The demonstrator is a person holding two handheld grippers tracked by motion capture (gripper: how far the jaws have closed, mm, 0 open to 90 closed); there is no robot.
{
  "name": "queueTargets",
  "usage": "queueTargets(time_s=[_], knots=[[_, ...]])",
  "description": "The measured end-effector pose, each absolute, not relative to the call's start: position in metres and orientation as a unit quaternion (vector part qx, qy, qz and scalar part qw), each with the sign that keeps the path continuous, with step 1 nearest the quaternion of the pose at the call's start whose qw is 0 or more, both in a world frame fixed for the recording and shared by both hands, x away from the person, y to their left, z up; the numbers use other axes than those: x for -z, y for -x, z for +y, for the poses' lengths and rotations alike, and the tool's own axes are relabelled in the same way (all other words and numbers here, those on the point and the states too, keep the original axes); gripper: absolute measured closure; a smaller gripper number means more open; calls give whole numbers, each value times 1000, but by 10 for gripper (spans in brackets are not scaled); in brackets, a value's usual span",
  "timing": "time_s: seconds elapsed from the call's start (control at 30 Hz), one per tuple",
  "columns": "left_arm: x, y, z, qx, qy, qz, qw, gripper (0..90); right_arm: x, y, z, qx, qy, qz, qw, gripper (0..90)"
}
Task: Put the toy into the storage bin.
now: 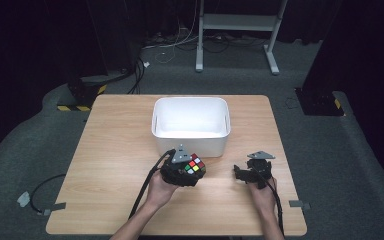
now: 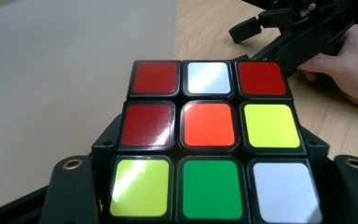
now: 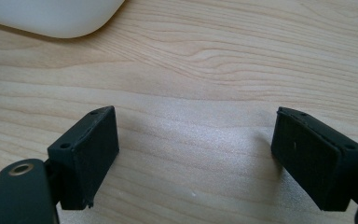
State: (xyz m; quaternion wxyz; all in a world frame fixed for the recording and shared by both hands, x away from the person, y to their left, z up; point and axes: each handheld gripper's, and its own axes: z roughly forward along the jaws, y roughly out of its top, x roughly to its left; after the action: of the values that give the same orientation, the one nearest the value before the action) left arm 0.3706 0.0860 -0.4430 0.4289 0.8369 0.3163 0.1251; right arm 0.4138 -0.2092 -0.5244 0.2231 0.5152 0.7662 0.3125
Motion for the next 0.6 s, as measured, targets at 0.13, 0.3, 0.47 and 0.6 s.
queueTargets(time_s=[0.13, 0.3, 0.47, 0.6], knots=[[439, -373, 87, -126, -837, 313, 432, 327, 524, -414, -209, -313, -515, 766, 223, 146], [434, -373, 86, -128, -839, 305, 431, 326, 524, -414, -209, -313, -515, 766, 223, 147], [427, -374, 86, -130, -840, 300, 433, 326, 524, -414, -209, -313, -515, 766, 223, 147], [422, -376, 86, -129, -840, 296, 436, 326, 524, -414, -209, -313, -515, 766, 223, 147]])
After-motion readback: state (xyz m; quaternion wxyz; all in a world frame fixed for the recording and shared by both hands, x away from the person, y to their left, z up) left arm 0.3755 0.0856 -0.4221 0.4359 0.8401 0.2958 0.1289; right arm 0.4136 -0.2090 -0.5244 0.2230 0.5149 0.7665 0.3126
